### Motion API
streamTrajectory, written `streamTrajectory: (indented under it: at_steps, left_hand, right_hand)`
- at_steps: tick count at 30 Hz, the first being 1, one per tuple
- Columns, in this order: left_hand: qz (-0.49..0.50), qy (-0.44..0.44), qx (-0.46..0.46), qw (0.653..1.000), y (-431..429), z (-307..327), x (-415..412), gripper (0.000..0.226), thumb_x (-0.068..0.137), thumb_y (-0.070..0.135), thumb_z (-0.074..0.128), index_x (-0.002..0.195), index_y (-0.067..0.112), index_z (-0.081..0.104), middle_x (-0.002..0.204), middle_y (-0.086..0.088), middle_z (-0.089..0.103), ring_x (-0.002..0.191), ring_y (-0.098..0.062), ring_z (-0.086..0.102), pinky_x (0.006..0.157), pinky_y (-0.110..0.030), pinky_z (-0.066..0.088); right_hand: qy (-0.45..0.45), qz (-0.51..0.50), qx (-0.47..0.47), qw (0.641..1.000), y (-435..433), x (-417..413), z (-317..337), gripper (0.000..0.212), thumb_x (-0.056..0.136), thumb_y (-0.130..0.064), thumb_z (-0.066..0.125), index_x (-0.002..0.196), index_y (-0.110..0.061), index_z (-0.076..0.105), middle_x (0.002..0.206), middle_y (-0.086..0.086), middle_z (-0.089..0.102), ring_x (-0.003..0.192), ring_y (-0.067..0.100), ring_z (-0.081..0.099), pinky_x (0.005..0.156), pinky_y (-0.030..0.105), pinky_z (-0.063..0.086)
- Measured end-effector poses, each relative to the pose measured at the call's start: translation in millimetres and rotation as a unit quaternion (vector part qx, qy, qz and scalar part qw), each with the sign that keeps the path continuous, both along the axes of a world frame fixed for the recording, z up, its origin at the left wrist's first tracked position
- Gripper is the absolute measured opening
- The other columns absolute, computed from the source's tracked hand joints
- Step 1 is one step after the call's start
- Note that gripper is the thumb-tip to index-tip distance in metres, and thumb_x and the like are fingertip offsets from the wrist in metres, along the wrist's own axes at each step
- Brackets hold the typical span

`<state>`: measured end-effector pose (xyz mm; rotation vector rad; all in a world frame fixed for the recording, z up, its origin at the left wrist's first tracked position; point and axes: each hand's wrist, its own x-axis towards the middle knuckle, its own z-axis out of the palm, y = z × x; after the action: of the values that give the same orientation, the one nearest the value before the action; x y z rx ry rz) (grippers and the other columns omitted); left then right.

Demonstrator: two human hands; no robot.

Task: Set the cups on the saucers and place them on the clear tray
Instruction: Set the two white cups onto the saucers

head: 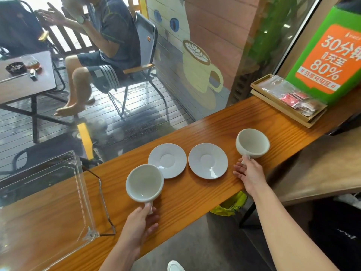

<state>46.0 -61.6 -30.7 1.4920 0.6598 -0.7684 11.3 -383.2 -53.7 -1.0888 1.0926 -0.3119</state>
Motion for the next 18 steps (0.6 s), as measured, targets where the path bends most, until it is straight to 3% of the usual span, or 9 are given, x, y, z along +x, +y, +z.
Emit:
streamTrajectory:
  at_steps: [8, 12, 18]
  left_hand:
    - [-0.016, -0.061, 0.011, 0.998, -2.3, 0.5, 1.5, 0.032, 0.095, 0.030, 0.044, 0.085, 0.004, 0.061, 0.098, -0.012, 0.059, 0.095, -0.023, 0.057, 0.080, -0.039, 0.052]
    - [-0.006, -0.108, -0.005, 0.994, 5.8, 8.1, 9.6, 0.029, 0.095, 0.023, 0.044, 0.077, 0.007, 0.059, 0.097, -0.013, 0.058, 0.101, -0.025, 0.052, 0.096, -0.046, 0.045]
    - [-0.002, -0.138, -0.049, 0.989, 14.3, 21.2, 8.2, 0.027, 0.094, 0.018, 0.045, 0.074, 0.005, 0.057, 0.097, -0.015, 0.057, 0.101, -0.028, 0.051, 0.090, -0.043, 0.046]
  right_hand:
    - [-0.012, -0.072, -0.063, 0.995, 3.5, -16.6, 1.4, 0.026, 0.095, -0.035, 0.047, 0.089, -0.011, 0.056, 0.092, 0.007, 0.060, 0.086, 0.018, 0.061, 0.077, 0.030, 0.052]
    - [-0.041, -0.080, -0.051, 0.995, 9.7, -26.6, 5.0, 0.027, 0.095, -0.030, 0.048, 0.076, -0.012, 0.052, 0.090, 0.009, 0.058, 0.083, 0.019, 0.061, 0.076, 0.031, 0.052]
    - [-0.082, -0.071, -0.061, 0.992, 23.0, -38.3, 18.1, 0.026, 0.096, -0.028, 0.049, 0.074, -0.013, 0.052, 0.090, 0.009, 0.060, 0.081, 0.020, 0.063, 0.078, 0.033, 0.053]
